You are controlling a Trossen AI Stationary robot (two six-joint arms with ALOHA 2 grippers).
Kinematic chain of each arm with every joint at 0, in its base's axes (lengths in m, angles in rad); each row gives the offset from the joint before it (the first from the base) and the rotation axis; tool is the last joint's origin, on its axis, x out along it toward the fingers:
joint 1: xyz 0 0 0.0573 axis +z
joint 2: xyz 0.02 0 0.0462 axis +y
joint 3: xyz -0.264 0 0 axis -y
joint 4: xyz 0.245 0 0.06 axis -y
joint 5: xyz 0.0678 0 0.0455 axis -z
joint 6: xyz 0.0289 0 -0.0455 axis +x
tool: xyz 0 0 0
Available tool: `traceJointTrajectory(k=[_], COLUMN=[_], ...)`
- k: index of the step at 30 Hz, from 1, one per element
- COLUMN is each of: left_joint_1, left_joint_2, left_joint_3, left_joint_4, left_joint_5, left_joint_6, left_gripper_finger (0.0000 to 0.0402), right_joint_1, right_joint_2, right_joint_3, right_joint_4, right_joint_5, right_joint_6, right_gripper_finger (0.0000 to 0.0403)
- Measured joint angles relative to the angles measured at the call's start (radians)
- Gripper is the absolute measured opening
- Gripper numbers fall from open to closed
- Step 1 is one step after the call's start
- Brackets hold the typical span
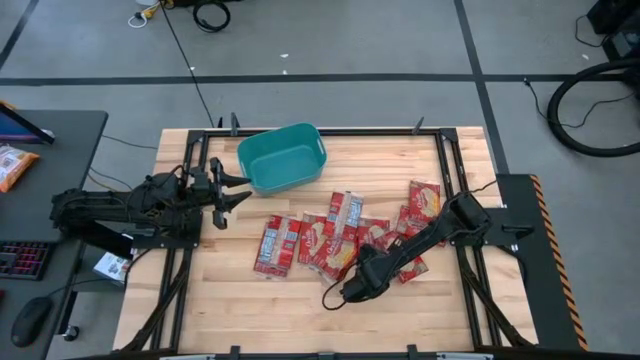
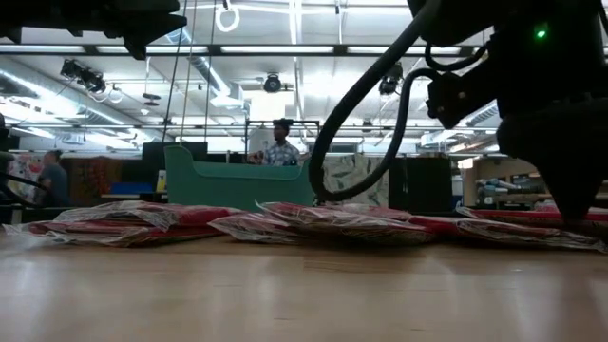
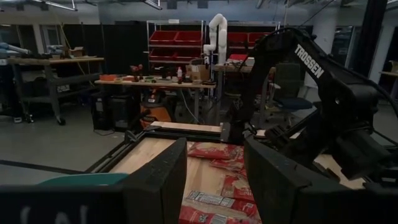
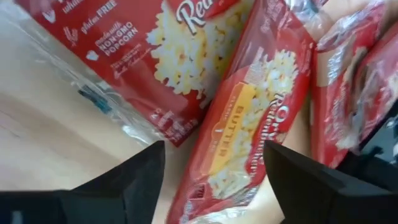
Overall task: Sort popcorn bags into baskets
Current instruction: Put the red popcorn bag into the green bin
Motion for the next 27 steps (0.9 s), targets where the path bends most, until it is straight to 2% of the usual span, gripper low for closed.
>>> traceJointTrajectory(k=[5, 10, 19, 27], left_joint_1=[0.0, 0.0, 0.0, 0.0], left_joint_2=[0.0, 0.0, 0.0, 0.0], left_joint_3=[0.0, 0.0, 0.0, 0.0], left_joint_4=[0.0, 0.0, 0.0, 0.0], left_joint_5=[0.0, 0.0, 0.0, 0.0], left_joint_6=[0.0, 0.0, -0.001, -0.001], left_gripper_finger=[0.0164, 0.0164, 0.0164, 0.0164], right_joint_1=[0.001, 0.004, 0.014, 0.014], right_joint_2=[0.0, 0.0, -0.001, -0.003], right_joint_3=[-0.027, -0.079, -0.13, -0.184], right_joint_4=[0.019, 0.02, 0.033, 0.083], right_joint_5=[0.001, -0.017, -0.034, -0.04], right_joint_6=[0.054, 0.059, 0.002, -0.032], right_gripper_finger=[0.0279, 0.0253, 0.0188, 0.01])
